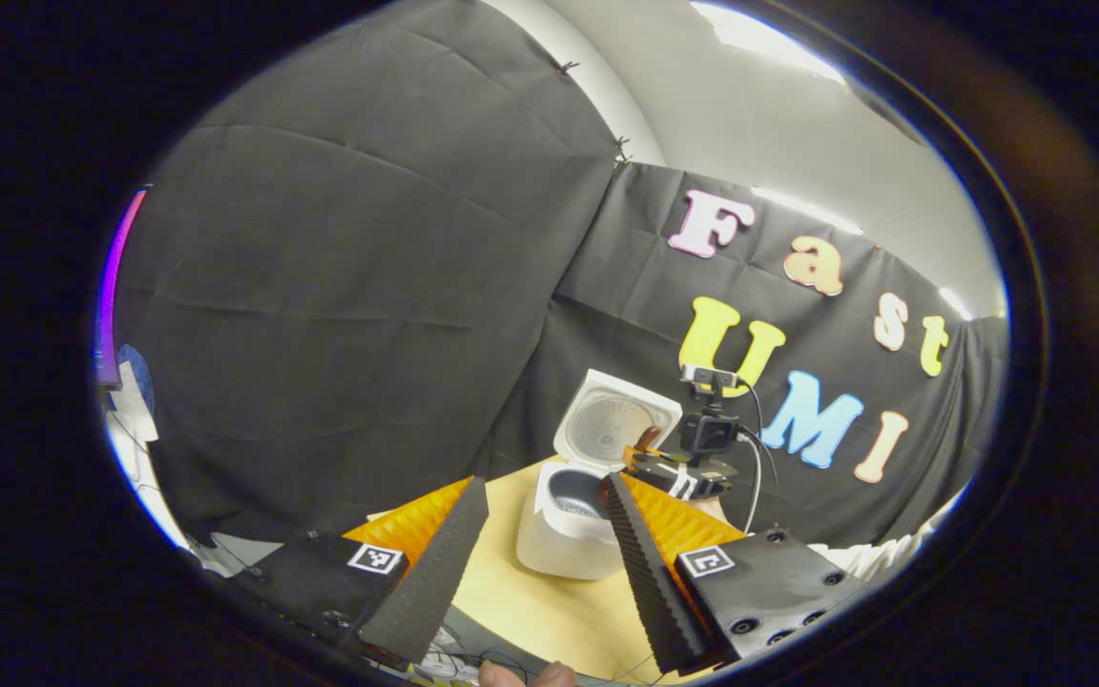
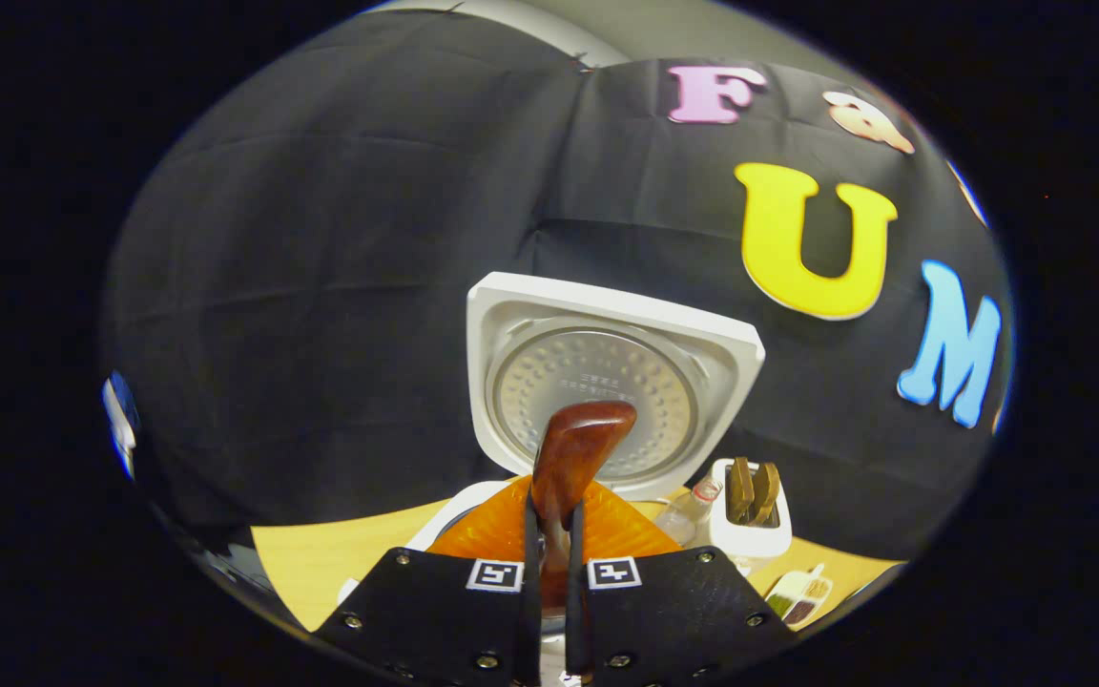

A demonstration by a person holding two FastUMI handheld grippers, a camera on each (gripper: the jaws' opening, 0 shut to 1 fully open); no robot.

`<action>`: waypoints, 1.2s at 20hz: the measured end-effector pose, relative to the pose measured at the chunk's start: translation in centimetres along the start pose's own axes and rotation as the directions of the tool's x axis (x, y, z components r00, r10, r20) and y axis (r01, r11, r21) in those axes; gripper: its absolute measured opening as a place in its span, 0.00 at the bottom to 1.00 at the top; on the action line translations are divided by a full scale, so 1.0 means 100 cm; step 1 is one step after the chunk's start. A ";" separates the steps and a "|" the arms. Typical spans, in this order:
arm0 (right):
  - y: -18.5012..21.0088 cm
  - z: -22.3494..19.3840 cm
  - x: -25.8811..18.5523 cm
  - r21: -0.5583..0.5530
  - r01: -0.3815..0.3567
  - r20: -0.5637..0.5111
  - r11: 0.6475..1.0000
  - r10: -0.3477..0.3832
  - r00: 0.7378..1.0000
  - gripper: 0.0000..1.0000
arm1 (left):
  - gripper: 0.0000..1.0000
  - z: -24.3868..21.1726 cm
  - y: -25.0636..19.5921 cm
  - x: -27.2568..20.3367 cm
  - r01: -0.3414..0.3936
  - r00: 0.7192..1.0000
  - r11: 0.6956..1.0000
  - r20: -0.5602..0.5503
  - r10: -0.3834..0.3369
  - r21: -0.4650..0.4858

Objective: Close the left gripper, press the button to open the rice cooker; take a wooden spoon from the chopstick holder with the right hand, scoop a spoonful of rice and pour it into the rice cooker, then put the wooden spoon back into the chopstick holder.

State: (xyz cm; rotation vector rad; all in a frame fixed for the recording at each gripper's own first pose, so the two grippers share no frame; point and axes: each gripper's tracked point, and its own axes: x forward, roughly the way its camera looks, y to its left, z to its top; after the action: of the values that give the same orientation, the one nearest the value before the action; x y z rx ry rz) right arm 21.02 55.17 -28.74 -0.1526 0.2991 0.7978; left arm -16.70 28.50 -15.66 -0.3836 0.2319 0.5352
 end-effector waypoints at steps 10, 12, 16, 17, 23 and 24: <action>-0.129 -0.008 -0.167 0.353 0.163 -0.012 0.921 -0.170 0.985 0.10 | 0.87 -0.019 -0.039 -0.022 0.234 0.972 0.970 -0.001 -0.235 -0.068; -0.166 -0.019 -0.204 0.393 0.224 -0.026 0.892 -0.233 0.972 0.10 | 0.89 -0.029 -0.052 -0.016 0.284 0.958 0.954 -0.020 -0.287 -0.100; -0.247 -0.046 -0.277 0.451 0.336 -0.078 0.827 -0.339 0.938 0.10 | 0.94 -0.031 -0.059 -0.016 0.295 0.954 0.950 -0.017 -0.298 -0.107; -0.269 -0.055 -0.292 0.455 0.369 -0.092 0.810 -0.370 0.925 0.11 | 0.95 -0.030 -0.062 -0.018 0.289 0.956 0.952 -0.015 -0.292 -0.102; -0.382 -0.122 -0.351 0.490 0.491 -0.181 0.720 -0.467 0.865 0.10 | 0.89 -0.053 -0.091 -0.031 0.207 0.977 0.974 -0.033 -0.211 -0.089; -0.396 -0.135 -0.355 0.488 0.501 -0.195 0.714 -0.471 0.861 0.10 | 0.89 -0.062 -0.106 -0.036 0.198 0.979 0.976 -0.037 -0.202 -0.093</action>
State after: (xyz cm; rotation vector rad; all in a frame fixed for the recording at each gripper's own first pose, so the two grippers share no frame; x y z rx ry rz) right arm 23.45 0.33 -29.27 0.2622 0.4977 0.1580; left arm -14.79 15.92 -17.05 -0.5008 0.2119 0.3389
